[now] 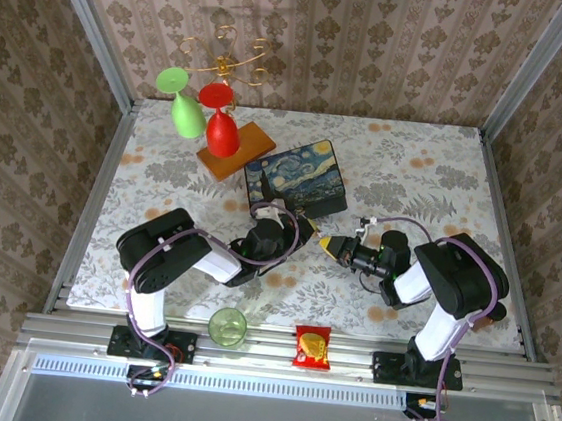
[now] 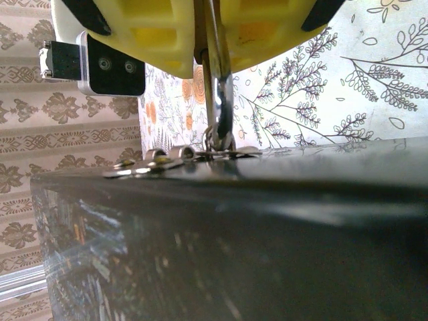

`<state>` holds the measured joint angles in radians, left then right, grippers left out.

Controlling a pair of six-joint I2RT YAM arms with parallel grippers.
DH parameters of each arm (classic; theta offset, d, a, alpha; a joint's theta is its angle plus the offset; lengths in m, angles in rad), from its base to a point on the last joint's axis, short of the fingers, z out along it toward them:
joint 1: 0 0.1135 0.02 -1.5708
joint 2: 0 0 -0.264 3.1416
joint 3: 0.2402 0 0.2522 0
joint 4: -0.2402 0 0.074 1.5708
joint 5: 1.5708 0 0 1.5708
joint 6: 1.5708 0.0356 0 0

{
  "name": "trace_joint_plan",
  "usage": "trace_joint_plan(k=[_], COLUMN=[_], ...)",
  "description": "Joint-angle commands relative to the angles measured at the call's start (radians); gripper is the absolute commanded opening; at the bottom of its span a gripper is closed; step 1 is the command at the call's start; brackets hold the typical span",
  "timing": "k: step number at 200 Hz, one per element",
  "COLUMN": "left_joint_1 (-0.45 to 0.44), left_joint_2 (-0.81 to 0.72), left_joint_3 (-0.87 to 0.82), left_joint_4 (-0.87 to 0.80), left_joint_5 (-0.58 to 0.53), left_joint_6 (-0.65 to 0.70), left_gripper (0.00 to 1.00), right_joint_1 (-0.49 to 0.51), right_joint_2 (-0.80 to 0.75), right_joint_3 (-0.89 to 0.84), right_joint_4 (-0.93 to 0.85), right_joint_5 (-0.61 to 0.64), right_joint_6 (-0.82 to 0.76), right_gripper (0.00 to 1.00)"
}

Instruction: Unlock the padlock with the key

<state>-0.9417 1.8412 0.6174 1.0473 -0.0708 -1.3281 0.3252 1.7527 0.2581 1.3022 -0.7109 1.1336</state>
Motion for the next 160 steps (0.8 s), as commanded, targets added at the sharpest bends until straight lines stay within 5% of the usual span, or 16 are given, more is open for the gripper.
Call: trace_joint_plan(k=[1,160], left_joint_1=[0.003,-0.002], left_joint_2=[-0.001,0.001], left_joint_3=[0.031,0.027], left_joint_4=[0.103,0.112], left_joint_5=[0.017,0.012], left_joint_6=[-0.038,-0.046], left_gripper=[0.00,0.00], right_joint_1=[0.002,-0.004], right_joint_2=[0.008,0.000], right_joint_3=[-0.018,-0.017], right_joint_4=[0.013,0.015], right_joint_5=[0.007,0.009], right_joint_6=[-0.007,-0.011], right_gripper=[0.00,0.00])
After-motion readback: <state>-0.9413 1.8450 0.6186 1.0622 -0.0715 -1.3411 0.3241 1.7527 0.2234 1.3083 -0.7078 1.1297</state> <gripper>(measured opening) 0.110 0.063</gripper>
